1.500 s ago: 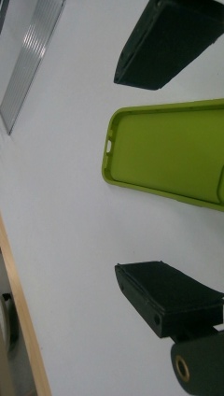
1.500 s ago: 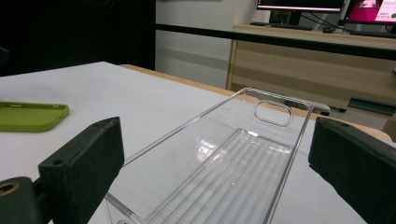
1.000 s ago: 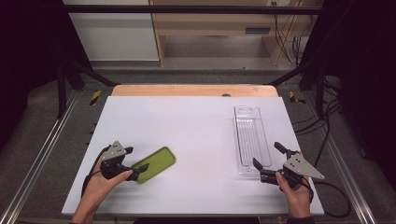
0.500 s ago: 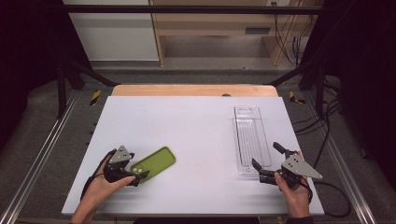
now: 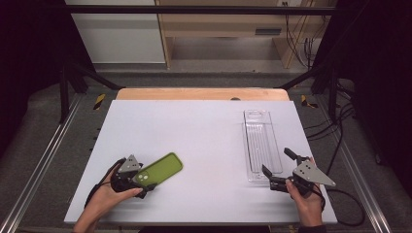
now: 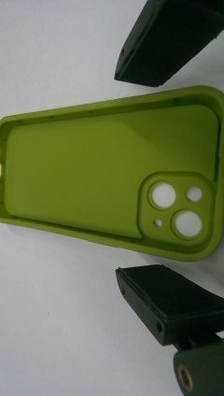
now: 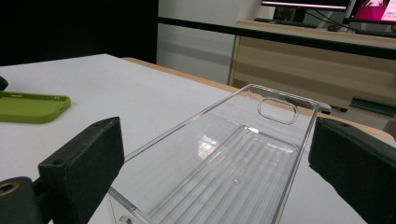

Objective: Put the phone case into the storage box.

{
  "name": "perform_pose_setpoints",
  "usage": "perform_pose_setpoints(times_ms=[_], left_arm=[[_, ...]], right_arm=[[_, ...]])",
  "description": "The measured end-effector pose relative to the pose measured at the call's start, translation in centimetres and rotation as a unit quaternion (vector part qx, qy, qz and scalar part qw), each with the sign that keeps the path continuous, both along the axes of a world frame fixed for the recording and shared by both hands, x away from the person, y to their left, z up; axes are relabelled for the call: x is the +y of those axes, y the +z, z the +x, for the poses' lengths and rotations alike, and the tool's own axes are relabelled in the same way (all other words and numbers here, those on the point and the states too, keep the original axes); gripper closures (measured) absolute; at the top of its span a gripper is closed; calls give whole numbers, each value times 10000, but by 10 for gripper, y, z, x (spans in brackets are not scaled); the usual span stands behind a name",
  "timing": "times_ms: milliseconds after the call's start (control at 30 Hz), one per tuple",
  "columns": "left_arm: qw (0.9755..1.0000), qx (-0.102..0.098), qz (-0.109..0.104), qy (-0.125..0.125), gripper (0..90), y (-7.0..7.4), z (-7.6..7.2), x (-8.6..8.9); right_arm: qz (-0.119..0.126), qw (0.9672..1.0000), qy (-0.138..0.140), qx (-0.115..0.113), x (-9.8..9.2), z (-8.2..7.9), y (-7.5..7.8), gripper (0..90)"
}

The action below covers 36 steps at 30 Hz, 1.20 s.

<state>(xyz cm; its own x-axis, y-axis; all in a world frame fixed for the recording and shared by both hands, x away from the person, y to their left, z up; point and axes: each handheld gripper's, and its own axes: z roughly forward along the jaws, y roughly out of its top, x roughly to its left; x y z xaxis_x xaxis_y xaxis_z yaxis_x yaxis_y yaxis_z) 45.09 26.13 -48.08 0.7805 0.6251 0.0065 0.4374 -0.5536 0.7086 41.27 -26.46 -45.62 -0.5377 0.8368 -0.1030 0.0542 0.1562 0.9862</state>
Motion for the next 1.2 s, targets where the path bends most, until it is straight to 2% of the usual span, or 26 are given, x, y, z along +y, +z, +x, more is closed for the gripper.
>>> perform_pose_setpoints(times_ms=[433,633,867,933,1100,1200], left_arm=[[9999,25,52,-126,88,-5,0,-1],[9999,-16,-58,-99,131,-6,0,2],[10000,-22,29,-55,161,-3,0,-2],[9999,-49,-3,-130,162,-2,-1,-4],[9992,-325,-122,-214,163,9,-2,-8],[9985,-478,-164,-221,164,19,-2,-11]], right_arm=[[3,10000,-11,5,0,0,0,36],[-7,10000,-5,3,0,0,0,37],[-11,10000,-8,22,1,0,0,37],[-4,10000,-15,2,1,-1,0,37],[-10,10000,-2,-29,4,-2,3,37],[-211,9998,51,-46,9,-5,9,37]])
